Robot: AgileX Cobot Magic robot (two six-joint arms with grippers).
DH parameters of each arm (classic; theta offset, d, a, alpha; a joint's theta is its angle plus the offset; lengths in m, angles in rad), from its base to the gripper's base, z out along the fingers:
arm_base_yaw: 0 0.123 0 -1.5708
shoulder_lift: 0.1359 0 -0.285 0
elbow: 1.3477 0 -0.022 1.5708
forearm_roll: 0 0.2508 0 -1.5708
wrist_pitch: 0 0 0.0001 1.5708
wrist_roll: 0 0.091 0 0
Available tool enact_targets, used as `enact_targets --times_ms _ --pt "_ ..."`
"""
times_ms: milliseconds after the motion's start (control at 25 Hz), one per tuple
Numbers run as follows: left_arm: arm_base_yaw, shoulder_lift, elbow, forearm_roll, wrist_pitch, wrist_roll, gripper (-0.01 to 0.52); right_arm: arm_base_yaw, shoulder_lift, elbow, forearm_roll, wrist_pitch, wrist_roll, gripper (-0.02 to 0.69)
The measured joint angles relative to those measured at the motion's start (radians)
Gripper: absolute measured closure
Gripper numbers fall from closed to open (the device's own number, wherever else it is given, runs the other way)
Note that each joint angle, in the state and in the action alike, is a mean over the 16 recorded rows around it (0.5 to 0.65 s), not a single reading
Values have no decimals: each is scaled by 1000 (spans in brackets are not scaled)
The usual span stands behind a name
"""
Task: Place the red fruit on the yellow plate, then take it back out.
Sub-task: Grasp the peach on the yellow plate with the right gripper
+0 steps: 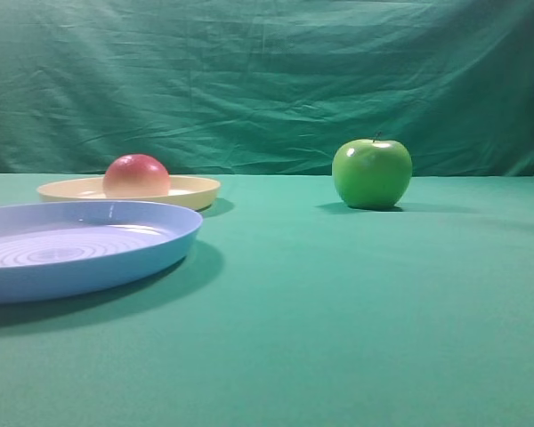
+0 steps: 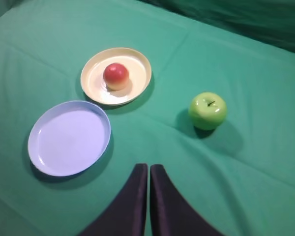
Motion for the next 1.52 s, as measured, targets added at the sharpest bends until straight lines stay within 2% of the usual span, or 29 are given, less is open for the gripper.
enact_targets --times_ms 360,560,1000,1520 --pt "0 0 0 0 0 0 514 -207 -318 445 -34 -372 18 665" --pt "0 0 0 0 0 0 514 -332 -473 660 -35 -503 19 665" --pt "0 0 0 0 0 0 514 -485 -783 1019 -35 -594 19 665" --pt "0 0 0 0 0 0 514 -516 -890 1269 -35 -638 19 665"
